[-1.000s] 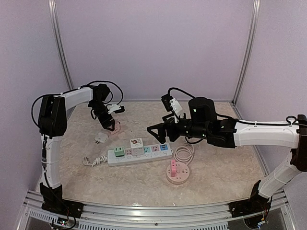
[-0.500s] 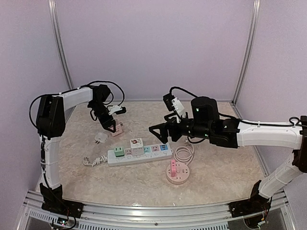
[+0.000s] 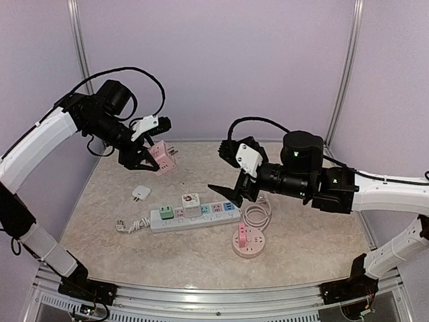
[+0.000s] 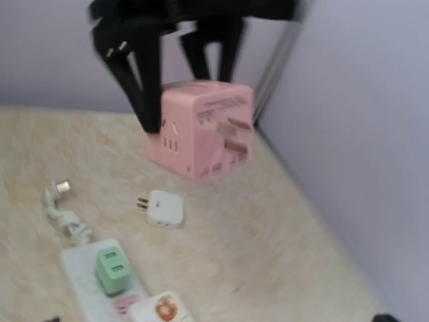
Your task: Insert the plug
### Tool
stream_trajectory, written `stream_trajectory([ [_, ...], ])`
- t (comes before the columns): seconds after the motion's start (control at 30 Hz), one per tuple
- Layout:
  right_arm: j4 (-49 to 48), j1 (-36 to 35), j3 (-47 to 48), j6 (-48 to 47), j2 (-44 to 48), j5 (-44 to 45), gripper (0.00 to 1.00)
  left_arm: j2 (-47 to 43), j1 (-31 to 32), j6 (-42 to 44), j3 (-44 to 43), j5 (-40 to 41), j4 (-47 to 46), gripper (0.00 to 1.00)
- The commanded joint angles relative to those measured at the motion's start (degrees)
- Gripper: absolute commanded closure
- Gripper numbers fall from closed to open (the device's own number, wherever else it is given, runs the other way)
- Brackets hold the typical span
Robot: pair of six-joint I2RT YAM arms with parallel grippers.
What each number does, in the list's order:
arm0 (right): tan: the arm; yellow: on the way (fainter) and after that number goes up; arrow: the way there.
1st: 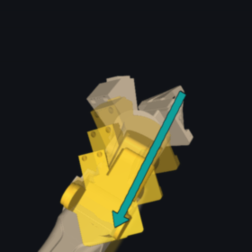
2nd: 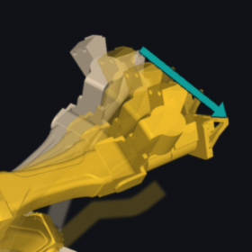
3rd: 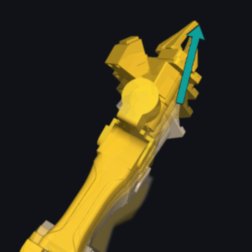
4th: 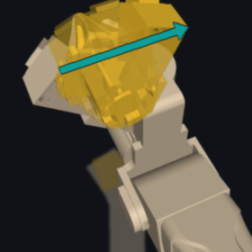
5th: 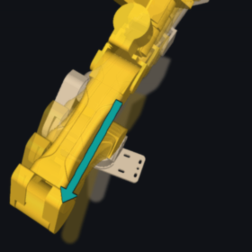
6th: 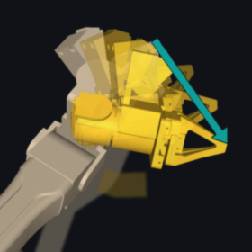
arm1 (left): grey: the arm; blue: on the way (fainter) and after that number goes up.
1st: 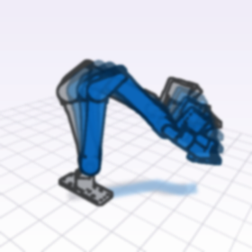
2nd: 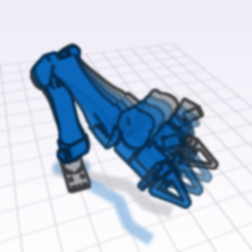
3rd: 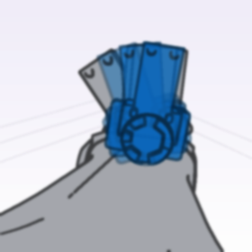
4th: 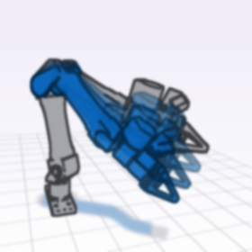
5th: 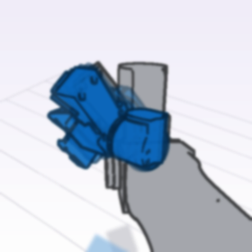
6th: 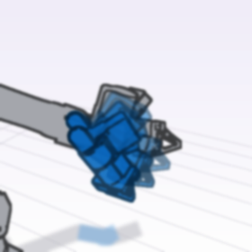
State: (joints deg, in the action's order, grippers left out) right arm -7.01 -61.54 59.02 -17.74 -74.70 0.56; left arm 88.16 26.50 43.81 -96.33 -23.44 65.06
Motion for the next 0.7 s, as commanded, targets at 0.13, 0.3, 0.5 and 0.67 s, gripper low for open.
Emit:
stream_trajectory([
  [0.13,0.44,-13.44,6.99,-52.15,-8.89,17.70,0.00,-1.89,8.65,-9.97,-0.29,-2.65,8.03,1.00],
  [0.3,-0.40,-15.42,11.57,-66.75,-15.87,23.61,0.00,-1.19,11.44,-13.27,-1.40,-1.02,9.30,1.00],
  [0.5,-4.61,-15.56,15.48,-76.04,-22.14,28.64,0.00,-0.38,12.52,-14.89,-1.10,-1.86,9.99,1.00],
  [0.67,-6.87,-15.42,18.60,-79.01,-26.59,30.33,0.00,-1.14,12.57,-15.07,-0.55,-2.57,9.37,1.00],
])
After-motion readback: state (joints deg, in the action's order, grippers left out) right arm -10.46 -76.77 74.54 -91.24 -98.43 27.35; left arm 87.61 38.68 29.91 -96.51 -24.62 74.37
